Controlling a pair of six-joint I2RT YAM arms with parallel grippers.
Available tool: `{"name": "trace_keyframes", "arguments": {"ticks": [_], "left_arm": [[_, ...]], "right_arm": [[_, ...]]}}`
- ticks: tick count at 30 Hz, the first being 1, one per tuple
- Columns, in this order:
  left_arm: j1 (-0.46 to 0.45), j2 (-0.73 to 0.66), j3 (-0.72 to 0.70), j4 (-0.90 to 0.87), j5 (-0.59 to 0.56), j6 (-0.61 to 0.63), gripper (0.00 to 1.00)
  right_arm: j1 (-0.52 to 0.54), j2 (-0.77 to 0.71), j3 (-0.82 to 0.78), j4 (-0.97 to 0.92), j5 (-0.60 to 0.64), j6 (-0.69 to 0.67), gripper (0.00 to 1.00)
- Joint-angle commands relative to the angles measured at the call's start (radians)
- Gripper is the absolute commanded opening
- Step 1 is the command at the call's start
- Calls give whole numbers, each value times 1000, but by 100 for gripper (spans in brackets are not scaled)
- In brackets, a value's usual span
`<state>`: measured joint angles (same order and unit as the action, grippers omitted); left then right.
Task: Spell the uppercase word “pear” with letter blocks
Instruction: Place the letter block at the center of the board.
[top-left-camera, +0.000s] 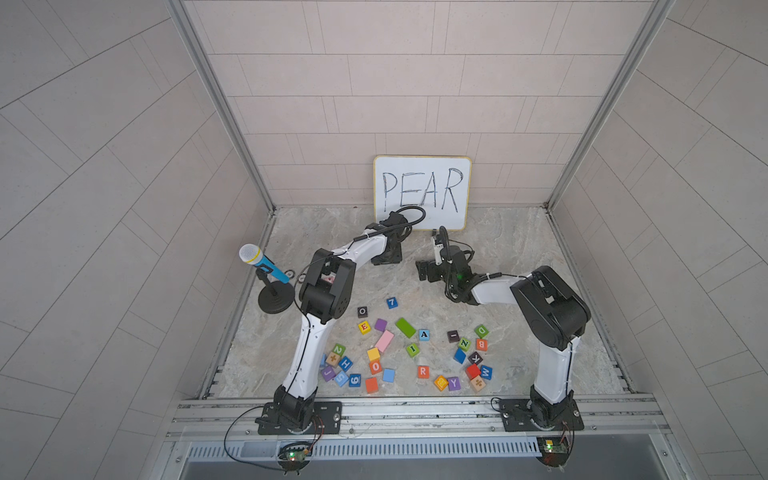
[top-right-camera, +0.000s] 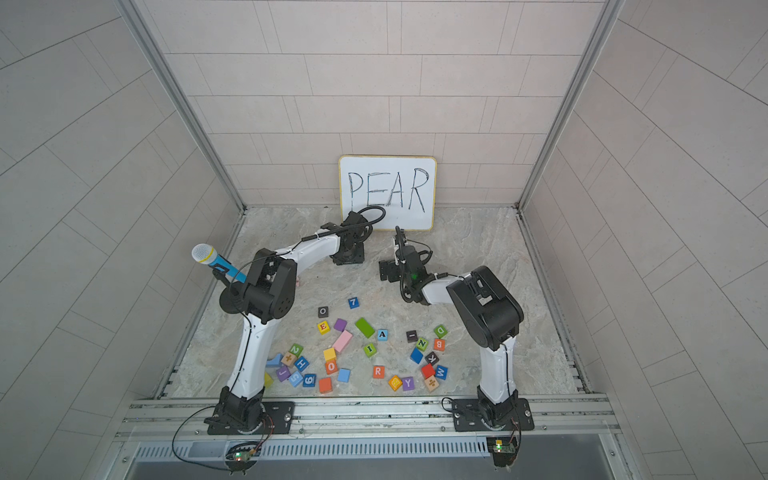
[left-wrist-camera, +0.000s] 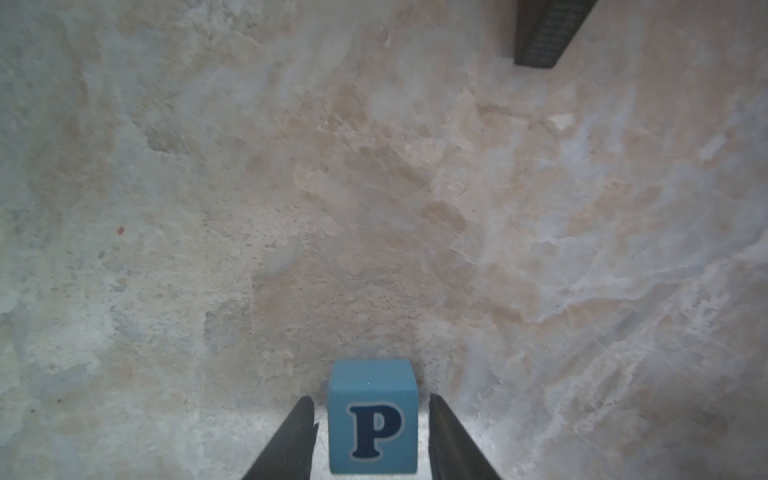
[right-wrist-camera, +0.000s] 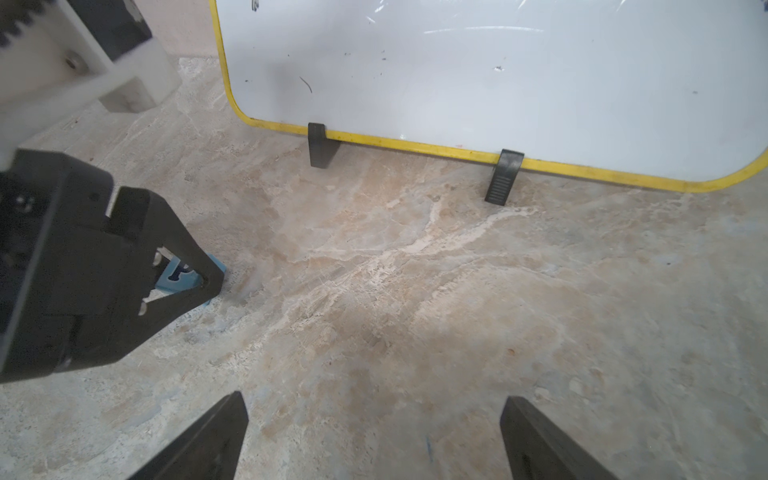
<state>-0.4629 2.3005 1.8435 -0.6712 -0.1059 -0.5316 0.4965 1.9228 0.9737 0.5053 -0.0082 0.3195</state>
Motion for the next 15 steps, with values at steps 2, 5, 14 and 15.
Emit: {"name": "trace_keyframes", "arguments": {"ticks": [2,5,14,15], "left_arm": [[0,-15,4,-32,-33,-1,54],[-1,-39,-4,-33,-40,0,58],[-1,-136,-51,-28,-47,-15,76],[-2,-152,-58,-26,-43,-15,80]], "right_arm": [[-1,-11,-9,0,-6,15,100],[-2,-22,-5,-8,-11,16,100],[2,-66,6,-48,-27,13,100],[5,-77,6,-55,-29,11,100]]}}
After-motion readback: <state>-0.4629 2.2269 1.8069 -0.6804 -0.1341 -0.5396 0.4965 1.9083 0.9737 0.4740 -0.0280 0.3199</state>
